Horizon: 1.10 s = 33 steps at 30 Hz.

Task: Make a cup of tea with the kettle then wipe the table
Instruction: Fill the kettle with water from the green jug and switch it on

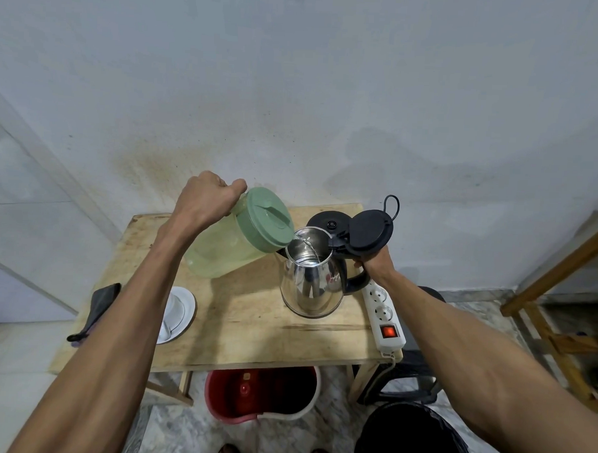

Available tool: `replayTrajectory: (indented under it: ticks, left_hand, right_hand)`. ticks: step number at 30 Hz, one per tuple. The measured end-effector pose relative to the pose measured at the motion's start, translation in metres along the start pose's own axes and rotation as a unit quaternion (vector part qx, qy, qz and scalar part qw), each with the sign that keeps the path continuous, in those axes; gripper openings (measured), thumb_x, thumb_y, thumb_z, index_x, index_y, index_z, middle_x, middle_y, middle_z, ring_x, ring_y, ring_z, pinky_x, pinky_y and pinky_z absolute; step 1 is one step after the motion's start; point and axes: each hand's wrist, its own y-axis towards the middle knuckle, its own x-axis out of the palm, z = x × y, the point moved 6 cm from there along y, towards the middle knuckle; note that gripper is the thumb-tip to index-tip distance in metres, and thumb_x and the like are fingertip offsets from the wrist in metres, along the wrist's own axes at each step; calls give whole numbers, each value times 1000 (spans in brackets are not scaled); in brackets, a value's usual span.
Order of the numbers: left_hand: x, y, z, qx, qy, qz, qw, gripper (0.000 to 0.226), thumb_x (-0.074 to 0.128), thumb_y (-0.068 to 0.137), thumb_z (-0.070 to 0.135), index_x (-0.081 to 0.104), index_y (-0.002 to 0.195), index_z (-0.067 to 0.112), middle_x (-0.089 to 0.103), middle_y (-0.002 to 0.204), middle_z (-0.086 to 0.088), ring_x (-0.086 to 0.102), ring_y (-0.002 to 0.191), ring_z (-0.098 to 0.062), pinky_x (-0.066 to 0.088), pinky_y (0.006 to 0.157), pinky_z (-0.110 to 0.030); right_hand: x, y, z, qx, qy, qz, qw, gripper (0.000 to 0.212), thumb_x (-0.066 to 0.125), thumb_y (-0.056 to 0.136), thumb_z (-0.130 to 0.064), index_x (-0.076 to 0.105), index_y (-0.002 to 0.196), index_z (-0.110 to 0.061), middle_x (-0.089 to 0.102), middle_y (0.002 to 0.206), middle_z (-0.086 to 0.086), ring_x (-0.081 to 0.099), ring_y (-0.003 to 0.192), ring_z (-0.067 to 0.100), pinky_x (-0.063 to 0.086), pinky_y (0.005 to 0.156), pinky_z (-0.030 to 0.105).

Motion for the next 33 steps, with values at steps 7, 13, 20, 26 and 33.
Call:
replayTrajectory:
  ticks: [7, 13, 20, 26, 33]
  left_hand:
    - [7, -2, -31, -52, -85, -8, 995, 42, 55, 76, 45, 50, 58, 8, 47, 49, -9, 39, 47, -21, 36, 56, -36]
    - [18, -7, -54, -85, -170, -5, 982, 54, 62, 82, 48, 39, 47, 14, 38, 34, 4, 34, 35, -19, 31, 50, -28]
    - [25, -14, -78, -120, -259, 14, 958, 46, 61, 81, 44, 48, 50, 12, 41, 40, -4, 37, 41, -21, 30, 49, -31]
    - [30, -29, -124, -206, -338, 95, 914, 29, 61, 79, 31, 56, 65, 6, 44, 45, -4, 36, 37, -20, 25, 46, -30]
    - [63, -35, -151, -286, -375, 180, 863, 32, 56, 77, 37, 56, 55, 14, 48, 44, -4, 40, 44, -21, 31, 49, -31]
  right_hand:
    - [0, -4, -5, 9, 3, -2, 1000, 8, 64, 88, -2, 65, 83, -8, 62, 76, 16, 52, 64, 29, 44, 48, 30]
    - [1, -7, -10, 0, -3, -6, 1000, 7, 63, 89, -2, 64, 83, -5, 60, 73, 15, 51, 60, 25, 42, 46, 29]
    - [-1, -10, -11, 19, -2, -3, 1000, 8, 64, 89, -3, 63, 82, -5, 60, 74, 16, 52, 64, 30, 43, 47, 30]
    - [-1, -16, -17, 16, 8, -3, 1000, 17, 66, 88, 1, 62, 78, -13, 58, 72, 13, 49, 58, 24, 43, 49, 32]
    - [-1, -24, -25, -8, 18, -6, 1000, 16, 67, 86, 4, 59, 99, 0, 58, 79, 8, 52, 62, 18, 47, 43, 20]
